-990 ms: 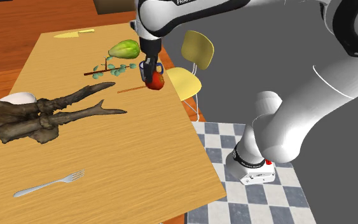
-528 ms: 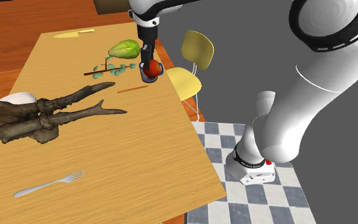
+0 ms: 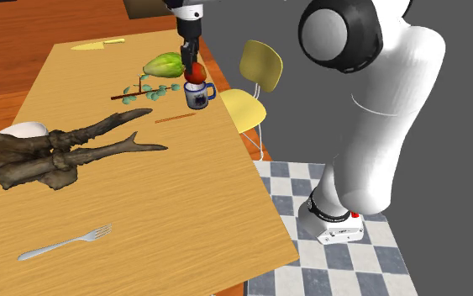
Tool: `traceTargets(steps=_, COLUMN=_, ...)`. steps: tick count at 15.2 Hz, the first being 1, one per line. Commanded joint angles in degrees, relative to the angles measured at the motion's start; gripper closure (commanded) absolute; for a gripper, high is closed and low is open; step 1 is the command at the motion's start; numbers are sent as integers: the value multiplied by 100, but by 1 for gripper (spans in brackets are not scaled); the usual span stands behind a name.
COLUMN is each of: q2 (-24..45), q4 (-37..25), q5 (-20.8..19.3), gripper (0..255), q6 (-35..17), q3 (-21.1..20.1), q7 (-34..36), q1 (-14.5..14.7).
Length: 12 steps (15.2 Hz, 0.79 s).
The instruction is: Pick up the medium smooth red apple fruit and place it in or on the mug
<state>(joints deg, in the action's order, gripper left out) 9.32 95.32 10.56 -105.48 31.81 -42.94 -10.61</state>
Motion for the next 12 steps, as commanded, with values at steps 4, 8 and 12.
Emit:
traceTargets(steps=4, q2=1279, q4=-1660, q5=686, gripper=255, q6=631, q3=68, q7=-601, q1=-695)
traceTargets(steps=8, q2=2255, q4=-3072, q5=1111, gripper=255, q6=1157, q3=-37, q7=-808, q1=-1348)
traceTargets(steps=12, q2=2198, q4=-2662, q5=1095, gripper=255, q6=816, q3=-37, q7=-862, q1=-1257)
